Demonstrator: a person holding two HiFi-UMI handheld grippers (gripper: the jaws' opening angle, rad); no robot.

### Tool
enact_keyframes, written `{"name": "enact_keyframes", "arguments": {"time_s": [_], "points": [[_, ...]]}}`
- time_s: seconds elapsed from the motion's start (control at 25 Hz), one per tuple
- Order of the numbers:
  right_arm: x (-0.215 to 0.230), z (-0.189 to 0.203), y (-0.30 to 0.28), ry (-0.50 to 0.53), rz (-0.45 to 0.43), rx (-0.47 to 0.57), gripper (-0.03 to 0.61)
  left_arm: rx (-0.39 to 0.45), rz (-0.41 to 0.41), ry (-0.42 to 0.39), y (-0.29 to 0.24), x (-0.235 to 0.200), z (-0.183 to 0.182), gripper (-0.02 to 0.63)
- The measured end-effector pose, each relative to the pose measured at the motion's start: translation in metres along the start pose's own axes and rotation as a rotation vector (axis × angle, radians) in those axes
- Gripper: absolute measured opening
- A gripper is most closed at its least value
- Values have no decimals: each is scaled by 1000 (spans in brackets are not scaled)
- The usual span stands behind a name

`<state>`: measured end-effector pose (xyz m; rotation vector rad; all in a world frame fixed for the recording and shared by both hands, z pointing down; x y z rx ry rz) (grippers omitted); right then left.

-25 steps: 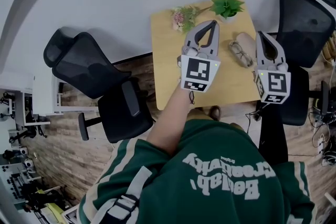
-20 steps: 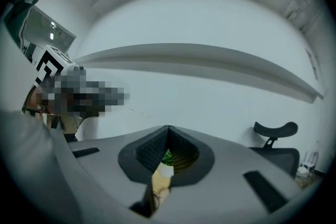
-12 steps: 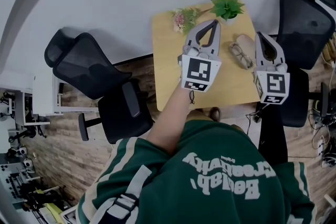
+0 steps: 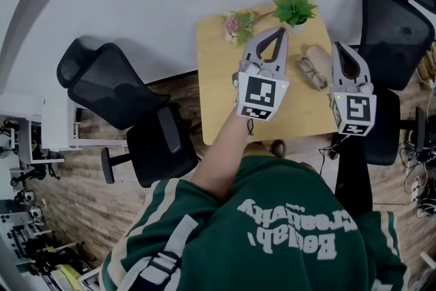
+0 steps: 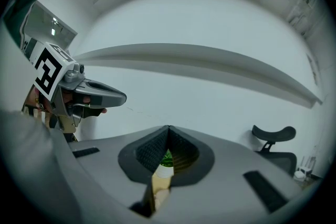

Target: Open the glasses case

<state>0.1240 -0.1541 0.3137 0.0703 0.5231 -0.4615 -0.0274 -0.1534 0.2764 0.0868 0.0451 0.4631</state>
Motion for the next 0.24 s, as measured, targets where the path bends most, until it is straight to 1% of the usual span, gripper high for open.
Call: {"name": "enact_keyframes", "arguments": {"time_s": [0.12, 0.24], "points": [[-1, 0, 1, 7, -4, -5, 6, -1, -1, 3, 0, 0, 0, 14], [0, -3, -1, -1, 8, 24, 7, -3, -3, 8, 0, -1, 1, 14]]}}
Point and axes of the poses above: the fingertips, and each gripper's own axes: y backward along the fingers, x to its right, z out of its underside, the point moved 3 cm from there along y, backward along the fingers, and after that the axes turned 15 degrees about y, right-handed, at the moved point
